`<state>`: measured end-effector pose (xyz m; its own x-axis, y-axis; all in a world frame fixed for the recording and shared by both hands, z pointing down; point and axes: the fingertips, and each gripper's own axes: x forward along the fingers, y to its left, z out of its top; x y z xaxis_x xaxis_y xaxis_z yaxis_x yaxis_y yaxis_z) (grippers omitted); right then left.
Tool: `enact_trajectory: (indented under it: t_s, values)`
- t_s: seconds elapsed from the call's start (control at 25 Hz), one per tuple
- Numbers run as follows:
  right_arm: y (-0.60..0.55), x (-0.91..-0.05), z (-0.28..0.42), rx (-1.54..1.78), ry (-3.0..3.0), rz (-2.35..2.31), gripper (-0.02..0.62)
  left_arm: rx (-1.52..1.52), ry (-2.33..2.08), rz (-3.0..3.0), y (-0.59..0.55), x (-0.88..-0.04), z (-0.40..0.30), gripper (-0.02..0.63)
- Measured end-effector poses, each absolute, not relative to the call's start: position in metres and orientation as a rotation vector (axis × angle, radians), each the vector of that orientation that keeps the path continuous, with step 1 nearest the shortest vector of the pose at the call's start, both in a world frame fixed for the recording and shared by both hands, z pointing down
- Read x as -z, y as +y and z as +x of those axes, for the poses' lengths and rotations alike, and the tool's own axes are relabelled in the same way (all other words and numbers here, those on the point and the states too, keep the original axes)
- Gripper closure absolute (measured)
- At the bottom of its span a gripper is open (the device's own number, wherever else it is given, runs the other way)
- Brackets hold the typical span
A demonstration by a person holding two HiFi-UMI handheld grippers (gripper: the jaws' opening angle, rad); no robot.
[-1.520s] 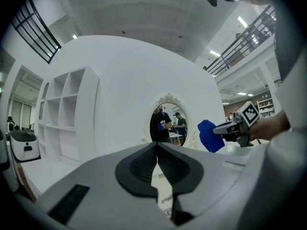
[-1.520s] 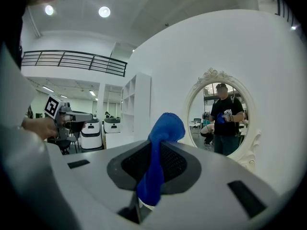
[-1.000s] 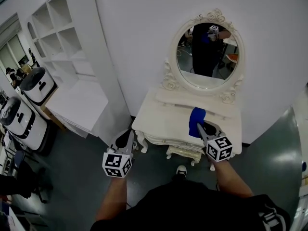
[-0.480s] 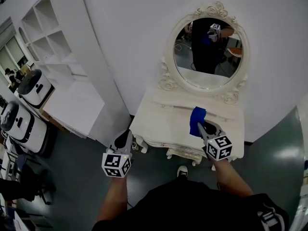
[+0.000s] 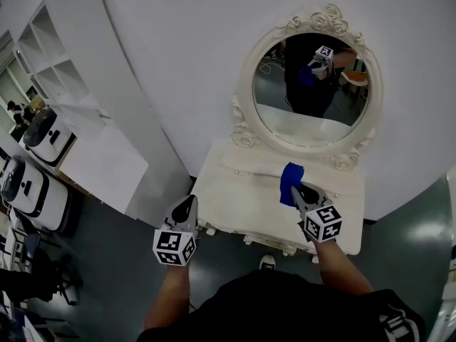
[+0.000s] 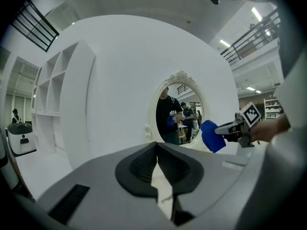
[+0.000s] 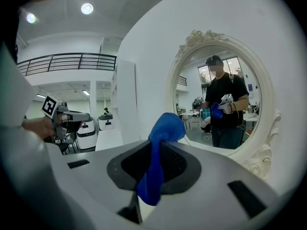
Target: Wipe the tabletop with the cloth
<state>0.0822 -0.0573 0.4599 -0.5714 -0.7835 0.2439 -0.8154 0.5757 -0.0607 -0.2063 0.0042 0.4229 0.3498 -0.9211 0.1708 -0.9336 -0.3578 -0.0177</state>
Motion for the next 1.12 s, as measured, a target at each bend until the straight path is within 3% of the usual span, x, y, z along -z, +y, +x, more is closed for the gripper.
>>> enact_trajectory:
  t_s: [1.12]
  values:
    - [-0.195,-0.472,0.187,-0.291,-2.579,1.439,0.555,-0.296,-1.603,2.619,-0.164,-0.417,-0.075,0.595]
